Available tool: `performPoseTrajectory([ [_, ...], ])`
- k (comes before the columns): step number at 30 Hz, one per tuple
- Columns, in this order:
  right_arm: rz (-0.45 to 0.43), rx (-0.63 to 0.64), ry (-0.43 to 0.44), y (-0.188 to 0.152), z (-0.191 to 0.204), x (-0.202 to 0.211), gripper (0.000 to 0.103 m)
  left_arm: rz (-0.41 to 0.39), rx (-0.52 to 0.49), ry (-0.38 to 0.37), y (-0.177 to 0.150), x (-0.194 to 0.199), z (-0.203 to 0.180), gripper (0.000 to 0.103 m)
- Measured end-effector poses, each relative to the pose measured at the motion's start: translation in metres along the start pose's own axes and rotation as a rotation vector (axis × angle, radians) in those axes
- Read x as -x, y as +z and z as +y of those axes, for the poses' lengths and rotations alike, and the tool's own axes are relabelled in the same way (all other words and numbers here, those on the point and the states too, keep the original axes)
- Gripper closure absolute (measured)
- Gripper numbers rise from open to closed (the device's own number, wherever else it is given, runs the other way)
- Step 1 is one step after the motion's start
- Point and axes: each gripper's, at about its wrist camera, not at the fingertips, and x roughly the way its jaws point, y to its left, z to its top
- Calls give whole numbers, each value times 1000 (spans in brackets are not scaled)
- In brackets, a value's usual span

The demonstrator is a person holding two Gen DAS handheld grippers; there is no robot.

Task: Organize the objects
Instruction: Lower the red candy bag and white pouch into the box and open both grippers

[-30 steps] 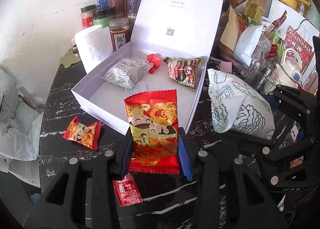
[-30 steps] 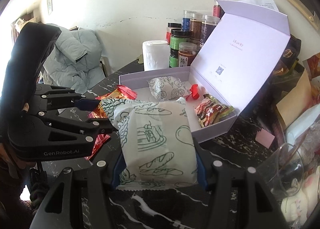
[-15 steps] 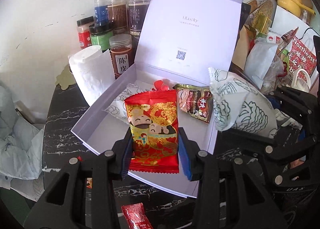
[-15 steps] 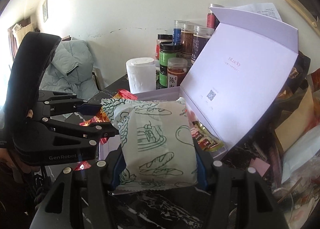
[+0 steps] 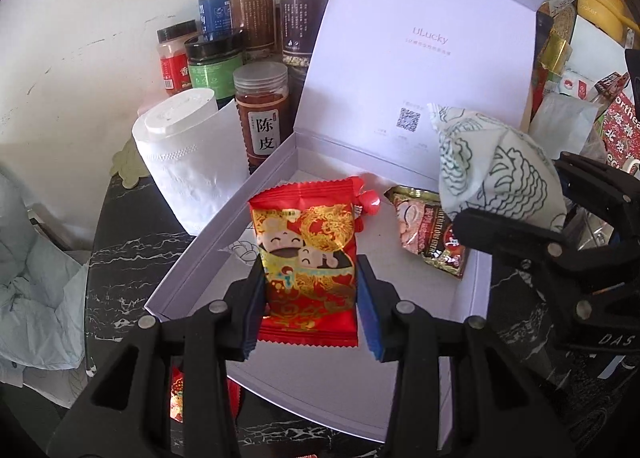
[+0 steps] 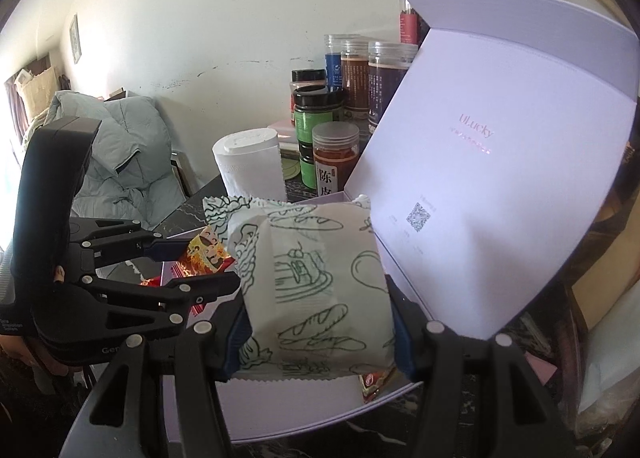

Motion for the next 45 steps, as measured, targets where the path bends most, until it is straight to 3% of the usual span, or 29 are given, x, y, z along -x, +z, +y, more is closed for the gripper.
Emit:
performPoseTrajectory([
  [8,39,6,15,-1,-4,-23,44,62,7,-4,-7,-30,6,64],
  [32,127,-123,103,-17,-20,-68,42,101,30,-77,-16,-60,11,63],
  [35,124,-120,105,-16,-19,-69,40,112,43,-77,-15,-62,11,58],
  [37,115,-116,107,-16,-18,-67,40,121,59,-87,-14,-63,12,48],
  [45,108,-89,89,-12,-13,-62,38,123,45,-44,-14,-61,8,43],
])
